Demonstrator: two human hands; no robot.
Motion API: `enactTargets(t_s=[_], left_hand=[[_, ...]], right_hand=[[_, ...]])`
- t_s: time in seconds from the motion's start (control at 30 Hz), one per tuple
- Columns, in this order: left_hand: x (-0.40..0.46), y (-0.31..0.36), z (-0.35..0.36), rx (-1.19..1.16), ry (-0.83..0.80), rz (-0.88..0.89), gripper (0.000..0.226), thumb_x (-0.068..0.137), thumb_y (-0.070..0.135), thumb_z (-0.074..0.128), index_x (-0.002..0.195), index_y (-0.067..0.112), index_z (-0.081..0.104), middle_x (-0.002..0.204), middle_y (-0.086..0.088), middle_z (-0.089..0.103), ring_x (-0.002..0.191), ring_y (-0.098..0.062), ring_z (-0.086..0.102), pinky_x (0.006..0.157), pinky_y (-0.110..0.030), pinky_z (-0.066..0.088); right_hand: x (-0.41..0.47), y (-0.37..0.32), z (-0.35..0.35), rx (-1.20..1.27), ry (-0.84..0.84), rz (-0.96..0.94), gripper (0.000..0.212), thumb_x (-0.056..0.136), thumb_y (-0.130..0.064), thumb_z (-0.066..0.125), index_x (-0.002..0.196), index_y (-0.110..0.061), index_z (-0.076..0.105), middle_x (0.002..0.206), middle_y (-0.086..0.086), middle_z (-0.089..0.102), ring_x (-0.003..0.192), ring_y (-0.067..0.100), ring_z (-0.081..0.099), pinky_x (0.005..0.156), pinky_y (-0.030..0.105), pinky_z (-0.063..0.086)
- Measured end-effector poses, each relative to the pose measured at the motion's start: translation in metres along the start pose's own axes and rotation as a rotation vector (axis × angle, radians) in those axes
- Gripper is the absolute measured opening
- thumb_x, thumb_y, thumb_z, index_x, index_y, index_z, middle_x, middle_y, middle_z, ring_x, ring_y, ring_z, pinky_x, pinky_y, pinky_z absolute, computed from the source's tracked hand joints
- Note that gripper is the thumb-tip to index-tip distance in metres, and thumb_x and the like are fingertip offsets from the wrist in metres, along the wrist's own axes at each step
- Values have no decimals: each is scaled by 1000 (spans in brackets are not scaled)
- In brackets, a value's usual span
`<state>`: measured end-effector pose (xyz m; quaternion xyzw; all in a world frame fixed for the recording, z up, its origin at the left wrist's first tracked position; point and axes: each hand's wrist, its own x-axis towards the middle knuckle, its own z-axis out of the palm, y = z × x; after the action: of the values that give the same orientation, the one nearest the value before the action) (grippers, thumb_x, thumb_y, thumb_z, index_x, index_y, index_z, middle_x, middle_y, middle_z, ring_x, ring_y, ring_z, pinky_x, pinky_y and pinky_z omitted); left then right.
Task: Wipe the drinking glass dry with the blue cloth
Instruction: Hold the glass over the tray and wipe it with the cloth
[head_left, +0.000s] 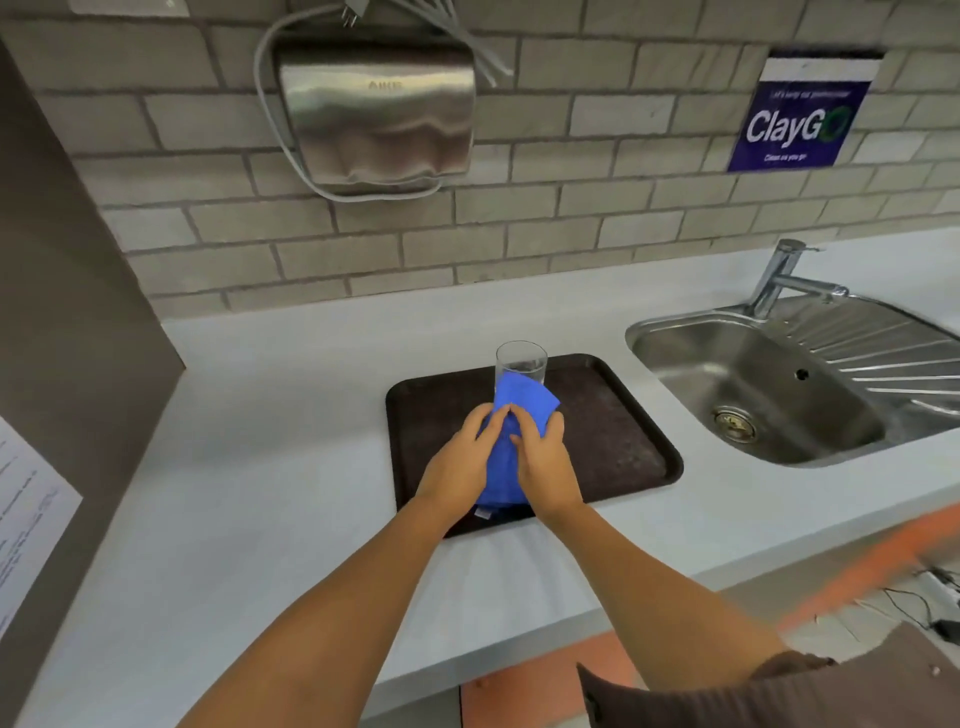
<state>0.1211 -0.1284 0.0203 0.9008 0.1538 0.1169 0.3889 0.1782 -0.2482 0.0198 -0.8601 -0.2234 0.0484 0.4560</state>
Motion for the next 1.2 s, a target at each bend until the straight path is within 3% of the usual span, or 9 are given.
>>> enactTargets(t_s=[0.1, 0.23, 0.4, 0.53, 0.67, 0.73, 0.87, 1.07, 1.2], left_hand=[[19, -6, 13, 148, 53, 78, 72, 95, 0, 46, 155, 32, 22, 143, 15, 44, 88, -15, 66, 66, -34, 57], [53, 2, 21, -72, 106, -62, 72, 97, 10, 58, 156, 13, 18, 160, -7, 30, 139, -23, 45, 104, -34, 45], [94, 10, 32, -288, -61, -171, 84, 82, 23, 78, 144, 14, 22, 131, -13, 61, 101, -21, 63, 76, -27, 52], [112, 7, 39, -369, -55, -277, 84, 90, 28, 69, 152, 20, 15, 116, -2, 58, 100, -22, 59, 79, -33, 49], [107, 2, 32, -557, -76, -244, 76, 87, 16, 74, 146, 23, 26, 128, -1, 60, 105, -12, 60, 76, -19, 50], [100, 3, 28, -659, -78, -262, 65, 87, 13, 74, 139, 21, 37, 122, 0, 62, 103, -5, 61, 70, -14, 53], [86, 1, 24, -827, -43, -336, 52, 91, 25, 72, 137, 22, 47, 122, -4, 66, 110, -15, 65, 87, -28, 57], [63, -8, 13, -1110, 36, -350, 49, 92, 44, 66, 134, 20, 60, 122, -8, 74, 111, -22, 71, 85, -33, 60], [54, -3, 7, -1239, 83, -310, 59, 88, 48, 68, 137, 16, 60, 131, -13, 69, 122, -26, 65, 98, -39, 55]], right_hand=[[15, 26, -19, -232, 112, -50, 20, 77, -61, 51, 84, -45, 44, 70, -11, 60, 64, 16, 57, 58, 34, 44], [29, 48, -38, -286, 57, -132, 21, 77, -55, 54, 86, -39, 44, 61, -21, 48, 53, 3, 46, 56, 31, 39], [45, 62, -47, -255, -100, -295, 34, 90, -37, 49, 122, -40, 39, 101, -17, 39, 75, -3, 46, 64, 17, 41], [56, 58, -49, -281, -18, -394, 41, 71, -73, 70, 91, -42, 51, 77, -17, 61, 69, 4, 63, 68, 26, 55], [71, 57, -38, -129, 45, -361, 40, 71, -71, 73, 93, -43, 54, 85, -15, 66, 86, 13, 72, 82, 35, 60], [76, 56, -31, -116, 38, -396, 26, 88, -58, 64, 111, -55, 53, 108, -13, 58, 92, 2, 66, 89, 25, 56], [78, 50, -18, 10, 19, -434, 48, 101, -28, 43, 144, -48, 37, 134, -8, 25, 112, -17, 44, 91, -2, 38], [79, 13, 9, 94, 93, -359, 67, 88, -70, 44, 142, -31, 50, 156, 3, 19, 139, 19, 31, 115, 35, 32], [82, -16, 20, 229, -19, -332, 67, 90, -68, 44, 139, -23, 50, 147, 2, 44, 132, 12, 39, 114, 38, 37]])
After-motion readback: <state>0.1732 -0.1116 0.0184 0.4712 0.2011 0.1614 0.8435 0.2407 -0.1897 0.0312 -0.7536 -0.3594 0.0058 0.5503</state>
